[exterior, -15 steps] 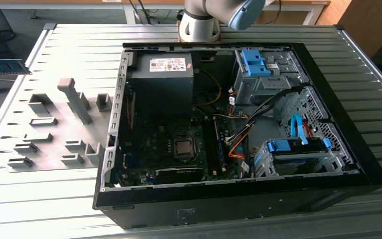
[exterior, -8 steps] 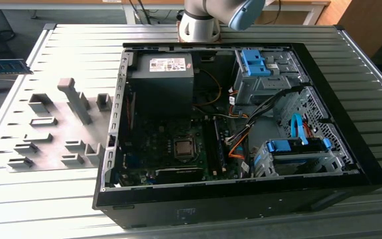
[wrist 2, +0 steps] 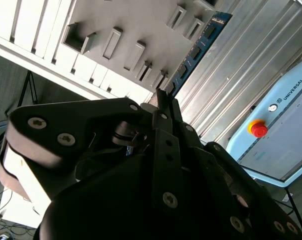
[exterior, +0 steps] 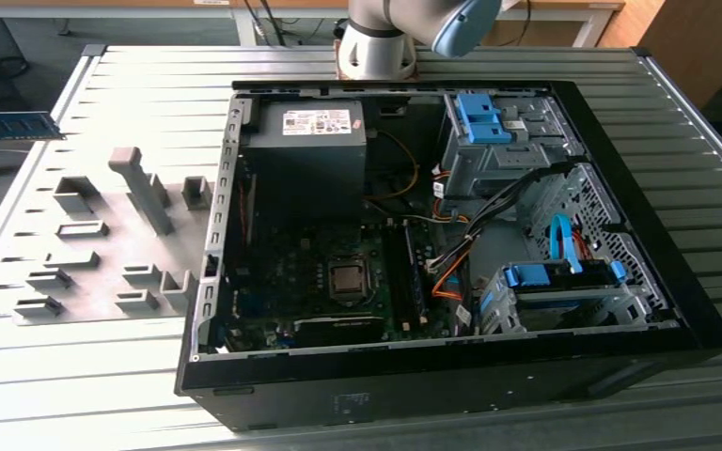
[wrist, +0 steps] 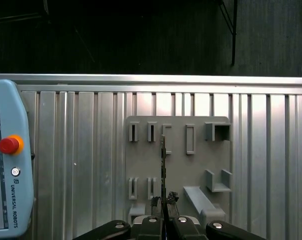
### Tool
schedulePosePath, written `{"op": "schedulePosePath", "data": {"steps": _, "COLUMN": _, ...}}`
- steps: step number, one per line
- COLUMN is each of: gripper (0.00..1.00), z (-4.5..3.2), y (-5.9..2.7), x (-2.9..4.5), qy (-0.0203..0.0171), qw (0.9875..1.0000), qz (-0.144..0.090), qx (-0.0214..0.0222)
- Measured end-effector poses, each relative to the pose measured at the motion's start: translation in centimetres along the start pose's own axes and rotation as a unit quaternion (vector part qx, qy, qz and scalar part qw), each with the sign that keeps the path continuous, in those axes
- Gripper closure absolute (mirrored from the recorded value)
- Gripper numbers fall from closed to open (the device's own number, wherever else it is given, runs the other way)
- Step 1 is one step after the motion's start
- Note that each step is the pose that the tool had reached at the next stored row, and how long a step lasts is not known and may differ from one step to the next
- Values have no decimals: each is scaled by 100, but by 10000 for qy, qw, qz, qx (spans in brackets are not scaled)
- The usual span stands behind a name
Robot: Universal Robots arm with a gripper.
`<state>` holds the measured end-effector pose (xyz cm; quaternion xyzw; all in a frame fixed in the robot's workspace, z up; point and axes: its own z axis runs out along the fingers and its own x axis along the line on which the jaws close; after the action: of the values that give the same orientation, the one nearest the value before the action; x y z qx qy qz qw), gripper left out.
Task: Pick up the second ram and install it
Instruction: 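Pick up the second ram and move it above second insertion slot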
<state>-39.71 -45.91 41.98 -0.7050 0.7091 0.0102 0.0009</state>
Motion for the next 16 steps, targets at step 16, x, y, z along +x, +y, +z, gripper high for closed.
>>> {"op": "schedulePosePath", "data": {"steps": 16, "gripper": 86, "z": -1, "y": -56, "x": 0, "qy": 0, "qw": 10000, "qz": 0, "qx": 0}}
